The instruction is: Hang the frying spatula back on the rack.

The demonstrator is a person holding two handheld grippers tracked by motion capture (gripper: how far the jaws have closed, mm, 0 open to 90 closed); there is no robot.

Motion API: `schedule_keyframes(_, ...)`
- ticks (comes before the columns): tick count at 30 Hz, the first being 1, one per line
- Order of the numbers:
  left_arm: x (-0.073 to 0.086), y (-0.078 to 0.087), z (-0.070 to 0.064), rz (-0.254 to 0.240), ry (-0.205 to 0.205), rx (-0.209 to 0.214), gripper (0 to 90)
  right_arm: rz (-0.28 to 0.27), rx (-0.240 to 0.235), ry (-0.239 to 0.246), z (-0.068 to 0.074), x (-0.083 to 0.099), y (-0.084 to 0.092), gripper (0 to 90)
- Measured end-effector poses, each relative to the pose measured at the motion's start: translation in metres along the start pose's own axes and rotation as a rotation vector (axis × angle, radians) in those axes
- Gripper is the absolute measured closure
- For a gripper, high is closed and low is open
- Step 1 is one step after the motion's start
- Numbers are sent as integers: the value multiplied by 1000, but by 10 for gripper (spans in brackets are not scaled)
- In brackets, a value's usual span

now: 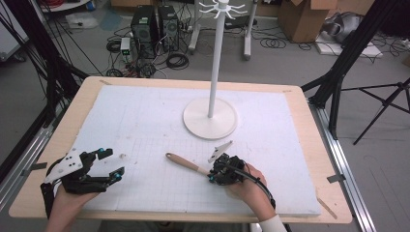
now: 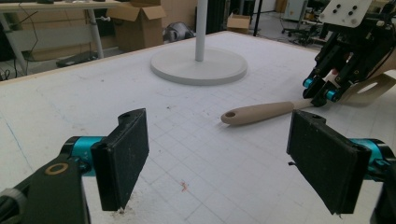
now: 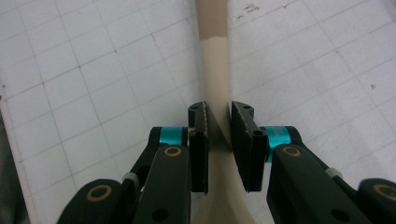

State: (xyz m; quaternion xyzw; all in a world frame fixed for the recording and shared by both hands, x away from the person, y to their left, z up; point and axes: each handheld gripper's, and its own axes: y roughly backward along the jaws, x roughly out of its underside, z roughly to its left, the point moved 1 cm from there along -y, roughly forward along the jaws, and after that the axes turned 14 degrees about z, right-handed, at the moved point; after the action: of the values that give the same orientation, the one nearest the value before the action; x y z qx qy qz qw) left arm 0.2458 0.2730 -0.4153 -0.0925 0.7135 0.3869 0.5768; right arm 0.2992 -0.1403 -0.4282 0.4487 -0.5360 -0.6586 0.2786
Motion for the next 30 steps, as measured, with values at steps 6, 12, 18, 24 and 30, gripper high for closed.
schedule_keyframes(6,0,-1,0,6,-1,2,213,7,2,-14,0,-2,0,730)
schedule_keyframes(12,0,0,0,2,0,2,213,8,13,-12,2,-6,-1,747)
schedule_keyframes(18,0,0,-1,2,-2,1,213,2,-2,-26,0,-5,-2,771)
schedule_keyframes(24,0,0,-2,-2,-2,2,214,-13,1,-34,0,-4,-2,778)
schedule_keyframes(30,0,0,-1,-3,2,1,215,-31,-5,-38,-1,-2,1,779)
